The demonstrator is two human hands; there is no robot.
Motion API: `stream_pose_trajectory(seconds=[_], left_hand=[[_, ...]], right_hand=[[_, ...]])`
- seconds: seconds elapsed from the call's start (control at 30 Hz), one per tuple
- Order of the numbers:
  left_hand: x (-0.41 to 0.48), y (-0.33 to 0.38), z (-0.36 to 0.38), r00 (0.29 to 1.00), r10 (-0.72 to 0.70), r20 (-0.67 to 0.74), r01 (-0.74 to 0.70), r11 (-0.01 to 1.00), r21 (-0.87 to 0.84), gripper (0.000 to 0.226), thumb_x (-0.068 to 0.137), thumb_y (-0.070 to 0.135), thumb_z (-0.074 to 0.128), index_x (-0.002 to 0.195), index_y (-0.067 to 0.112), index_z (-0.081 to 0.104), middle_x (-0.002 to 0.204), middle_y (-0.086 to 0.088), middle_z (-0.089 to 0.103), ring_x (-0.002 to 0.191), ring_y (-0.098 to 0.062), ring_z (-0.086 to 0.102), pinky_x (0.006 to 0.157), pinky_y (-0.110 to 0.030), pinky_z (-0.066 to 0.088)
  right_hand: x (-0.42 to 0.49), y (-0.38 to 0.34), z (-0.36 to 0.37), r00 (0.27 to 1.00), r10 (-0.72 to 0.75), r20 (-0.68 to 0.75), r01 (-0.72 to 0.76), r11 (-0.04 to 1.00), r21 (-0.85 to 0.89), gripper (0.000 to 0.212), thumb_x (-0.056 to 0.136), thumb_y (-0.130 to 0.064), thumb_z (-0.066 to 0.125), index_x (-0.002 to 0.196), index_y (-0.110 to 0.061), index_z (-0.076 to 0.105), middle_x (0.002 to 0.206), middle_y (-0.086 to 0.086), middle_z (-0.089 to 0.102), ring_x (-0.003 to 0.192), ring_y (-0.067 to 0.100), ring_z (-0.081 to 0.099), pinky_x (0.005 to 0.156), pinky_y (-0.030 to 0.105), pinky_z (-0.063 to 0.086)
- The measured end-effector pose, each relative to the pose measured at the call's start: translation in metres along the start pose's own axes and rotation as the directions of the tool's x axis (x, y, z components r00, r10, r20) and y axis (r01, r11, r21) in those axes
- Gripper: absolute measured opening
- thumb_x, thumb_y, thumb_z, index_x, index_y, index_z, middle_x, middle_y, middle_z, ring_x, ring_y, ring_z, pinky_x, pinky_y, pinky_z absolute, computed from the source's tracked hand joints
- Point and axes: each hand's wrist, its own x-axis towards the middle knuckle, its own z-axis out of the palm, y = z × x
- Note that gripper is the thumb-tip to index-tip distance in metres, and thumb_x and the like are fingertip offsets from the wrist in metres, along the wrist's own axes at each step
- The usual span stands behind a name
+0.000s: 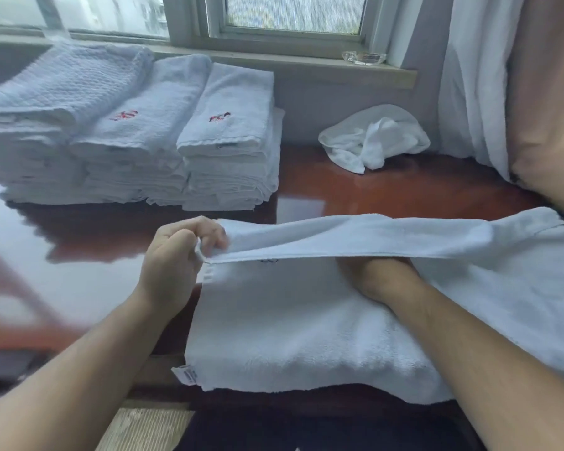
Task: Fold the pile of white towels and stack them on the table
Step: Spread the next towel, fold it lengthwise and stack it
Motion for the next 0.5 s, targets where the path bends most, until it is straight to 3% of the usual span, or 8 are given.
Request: stream_pose_trajectory(seconds=[0.1, 0.17, 0.27, 0.3, 0.37, 0.43, 0.5], left_hand=[[-0.008, 0.001, 0.003, 0.999, -0.032, 0.016, 0.031, 0.995, 0.1, 0.026, 0.061, 0.008, 0.036, 0.045, 0.02, 0.052, 0.065, -0.005, 0.059, 0.069, -0.014, 0.053, 0.066, -0.02, 0.04], [-0.009, 0.002, 0.003, 0.996, -0.087, 0.003, 0.083, 0.969, 0.233, 0.024, 0.065, 0.014, 0.039, 0.047, 0.016, 0.056, 0.064, -0.005, 0.061, 0.063, -0.011, 0.051, 0.058, -0.019, 0.038], [-0.004, 0.004, 0.001, 0.977, -0.206, -0.059, 0.21, 0.867, 0.451, 0.046, 0.084, 0.04, 0.039, 0.057, 0.014, 0.066, 0.07, -0.001, 0.071, 0.063, -0.009, 0.059, 0.065, -0.026, 0.039], [-0.001, 0.007, 0.0, 0.967, -0.245, -0.077, 0.249, 0.822, 0.513, 0.053, 0.089, 0.05, 0.039, 0.061, 0.017, 0.069, 0.072, 0.004, 0.073, 0.066, -0.009, 0.062, 0.067, -0.027, 0.041], [0.003, 0.01, 0.001, 0.96, -0.273, -0.067, 0.245, 0.699, 0.672, 0.042, 0.092, 0.053, 0.051, 0.068, 0.024, 0.07, 0.072, 0.013, 0.071, 0.064, -0.006, 0.063, 0.061, -0.025, 0.043], [0.005, 0.013, 0.005, 0.954, -0.297, 0.025, 0.136, 0.509, 0.85, 0.015, 0.086, 0.044, 0.066, 0.077, 0.031, 0.066, 0.077, 0.013, 0.068, 0.067, -0.001, 0.061, 0.053, -0.02, 0.04], [0.005, 0.014, 0.013, 0.935, -0.341, 0.097, 0.035, 0.36, 0.932, 0.01, 0.083, 0.041, 0.068, 0.087, 0.038, 0.059, 0.092, 0.014, 0.06, 0.08, -0.001, 0.056, 0.06, -0.02, 0.039]], right_hand=[[0.006, 0.003, 0.003, 0.999, -0.022, -0.037, 0.022, 1.0, 0.012, 0.064, 0.09, -0.06, 0.025, 0.145, -0.034, 0.044, 0.156, -0.004, 0.042, 0.141, 0.025, 0.041, 0.116, 0.043, 0.034], [0.011, 0.005, 0.005, 0.999, -0.034, -0.03, 0.032, 0.996, -0.086, 0.055, 0.096, -0.051, 0.026, 0.146, -0.034, 0.041, 0.156, -0.001, 0.041, 0.141, 0.027, 0.041, 0.116, 0.044, 0.035], [0.009, 0.009, 0.005, 0.995, -0.095, -0.033, 0.095, 0.995, 0.008, 0.054, 0.094, -0.058, 0.031, 0.142, -0.038, 0.045, 0.153, -0.009, 0.044, 0.139, 0.022, 0.042, 0.116, 0.042, 0.035], [0.007, 0.012, 0.006, 0.991, -0.127, -0.036, 0.129, 0.989, 0.066, 0.057, 0.092, -0.062, 0.034, 0.142, -0.039, 0.046, 0.154, -0.012, 0.043, 0.141, 0.018, 0.04, 0.118, 0.04, 0.032], [0.001, 0.014, 0.005, 0.979, -0.204, -0.023, 0.206, 0.974, 0.097, 0.058, 0.092, -0.067, 0.035, 0.144, -0.042, 0.044, 0.155, -0.018, 0.039, 0.144, 0.012, 0.035, 0.119, 0.029, 0.023], [-0.003, 0.016, -0.001, 0.974, -0.226, -0.025, 0.227, 0.967, 0.115, 0.053, 0.095, -0.069, 0.038, 0.144, -0.048, 0.041, 0.152, -0.024, 0.039, 0.142, 0.007, 0.033, 0.109, 0.022, 0.02], [-0.004, 0.019, -0.007, 0.972, -0.233, -0.034, 0.235, 0.967, 0.101, 0.052, 0.095, -0.072, 0.038, 0.142, -0.052, 0.04, 0.151, -0.026, 0.04, 0.141, 0.007, 0.035, 0.108, 0.023, 0.023]])
